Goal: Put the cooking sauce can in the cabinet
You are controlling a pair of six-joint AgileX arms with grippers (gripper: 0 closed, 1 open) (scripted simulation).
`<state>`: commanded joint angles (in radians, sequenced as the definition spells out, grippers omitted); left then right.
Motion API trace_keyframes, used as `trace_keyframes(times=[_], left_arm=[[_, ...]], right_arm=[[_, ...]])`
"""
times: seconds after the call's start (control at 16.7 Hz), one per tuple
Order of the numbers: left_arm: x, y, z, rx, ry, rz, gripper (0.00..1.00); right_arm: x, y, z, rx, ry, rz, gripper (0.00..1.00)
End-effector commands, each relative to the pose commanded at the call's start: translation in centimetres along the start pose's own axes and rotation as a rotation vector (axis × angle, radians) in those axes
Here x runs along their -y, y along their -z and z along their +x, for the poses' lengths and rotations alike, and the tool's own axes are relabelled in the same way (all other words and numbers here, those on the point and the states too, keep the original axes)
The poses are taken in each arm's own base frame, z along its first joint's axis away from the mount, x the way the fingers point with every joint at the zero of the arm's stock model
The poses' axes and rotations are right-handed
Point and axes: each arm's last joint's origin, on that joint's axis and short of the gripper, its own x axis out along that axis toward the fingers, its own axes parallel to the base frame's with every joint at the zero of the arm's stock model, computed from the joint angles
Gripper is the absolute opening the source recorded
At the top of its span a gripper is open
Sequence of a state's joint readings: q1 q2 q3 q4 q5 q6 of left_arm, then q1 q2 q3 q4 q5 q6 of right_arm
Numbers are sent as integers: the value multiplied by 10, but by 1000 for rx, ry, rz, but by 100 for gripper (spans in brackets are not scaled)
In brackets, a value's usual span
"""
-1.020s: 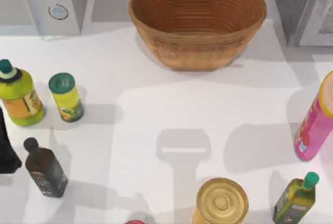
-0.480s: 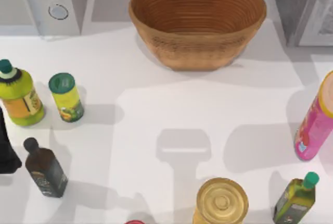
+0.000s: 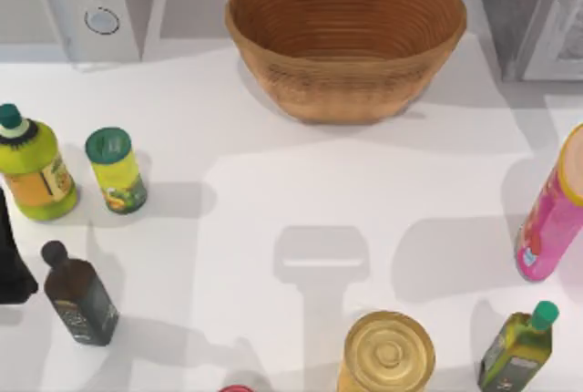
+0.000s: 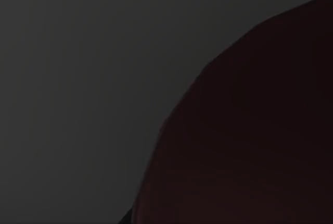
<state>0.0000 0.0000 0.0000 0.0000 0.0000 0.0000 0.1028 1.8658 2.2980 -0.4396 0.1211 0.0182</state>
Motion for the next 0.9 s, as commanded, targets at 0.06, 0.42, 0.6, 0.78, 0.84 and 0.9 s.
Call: trace_keyframes(times=[0.06,0.42,0.6,0.78,0.84,0.9], left_arm=[[0,0,0,0,0,0,100],[0,0,0,0,0,0,100],[0,0,0,0,0,0,100],[0,0,0,0,0,0,100],[0,0,0,0,0,0,100],[0,0,0,0,0,0,100]], right_arm=[[0,0,0,0,0,0,38],[0,0,0,0,0,0,83],[0,0,0,0,0,0,100],[0,0,0,0,0,0,100],[0,0,0,0,0,0,100],[0,0,0,0,0,0,100]])
